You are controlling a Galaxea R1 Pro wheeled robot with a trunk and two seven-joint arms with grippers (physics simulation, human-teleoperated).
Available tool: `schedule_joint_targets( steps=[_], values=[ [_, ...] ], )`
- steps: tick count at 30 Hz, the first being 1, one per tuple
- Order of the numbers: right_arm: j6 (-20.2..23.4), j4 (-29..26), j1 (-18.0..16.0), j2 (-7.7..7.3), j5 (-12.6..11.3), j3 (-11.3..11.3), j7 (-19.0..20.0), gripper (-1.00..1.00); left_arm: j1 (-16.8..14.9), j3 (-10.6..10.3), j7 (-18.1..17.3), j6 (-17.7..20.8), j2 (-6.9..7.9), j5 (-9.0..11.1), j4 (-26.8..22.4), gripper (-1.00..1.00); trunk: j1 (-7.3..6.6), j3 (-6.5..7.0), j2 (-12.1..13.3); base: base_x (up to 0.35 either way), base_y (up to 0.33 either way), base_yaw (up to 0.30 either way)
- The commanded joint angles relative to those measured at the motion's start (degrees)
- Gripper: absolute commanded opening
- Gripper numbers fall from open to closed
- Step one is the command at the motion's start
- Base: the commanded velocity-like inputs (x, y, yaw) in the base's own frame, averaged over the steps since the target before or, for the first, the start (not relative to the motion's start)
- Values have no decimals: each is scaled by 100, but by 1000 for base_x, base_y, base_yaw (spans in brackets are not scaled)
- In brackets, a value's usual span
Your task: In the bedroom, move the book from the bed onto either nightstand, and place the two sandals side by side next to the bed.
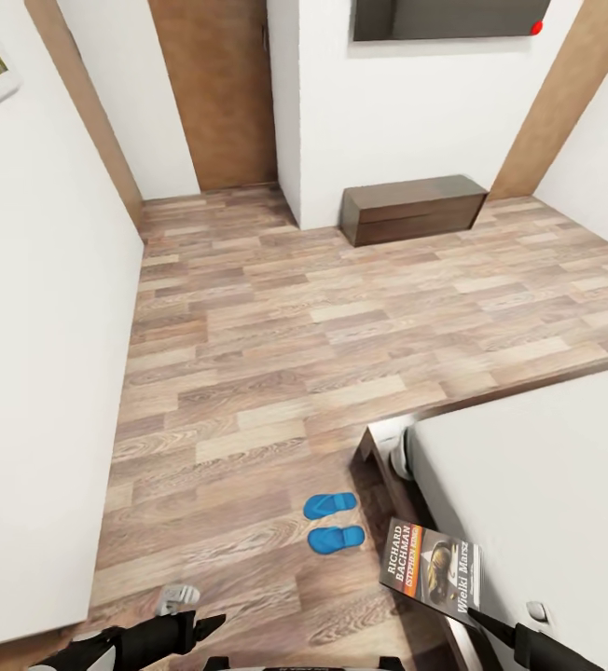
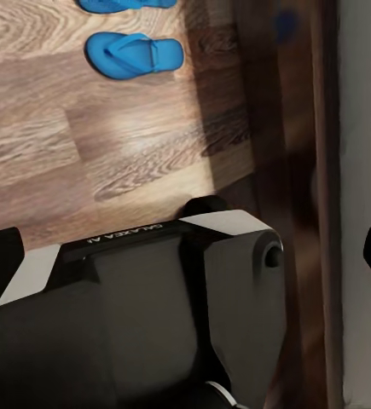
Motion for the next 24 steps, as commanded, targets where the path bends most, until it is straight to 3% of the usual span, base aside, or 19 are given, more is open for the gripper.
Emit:
schedule_joint_targets(
  steps=[1,24],
  values=[
    [60,-2,-2,-5,-60,35,13,-100,-6,15,-19,-21,0,0,11,100,3,-8,-9,0,0,232],
    [60,-2,-2,-5,-62,38,11,-100,-6,15,-18,-19,0,0,11,100,3,-8,-9,0,0,232]
  ],
)
